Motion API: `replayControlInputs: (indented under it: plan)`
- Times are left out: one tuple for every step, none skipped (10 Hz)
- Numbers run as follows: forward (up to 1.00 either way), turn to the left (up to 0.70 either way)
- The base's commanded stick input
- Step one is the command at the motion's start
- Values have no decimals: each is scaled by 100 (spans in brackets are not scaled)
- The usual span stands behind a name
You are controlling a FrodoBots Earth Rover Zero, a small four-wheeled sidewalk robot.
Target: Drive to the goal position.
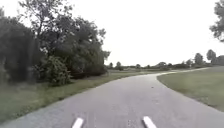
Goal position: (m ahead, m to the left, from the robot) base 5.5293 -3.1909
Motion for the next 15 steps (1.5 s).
replayControlInputs:
  plan:
    - [50,0]
    - [50,0]
    - [50,0]
    - [50,0]
    - [50,0]
    - [50,0]
    - [50,0]
    - [50,0]
    - [50,0]
    - [50,0]
    - [50,0]
    - [50,0]
    - [50,0]
    - [50,0]
    - [50,0]
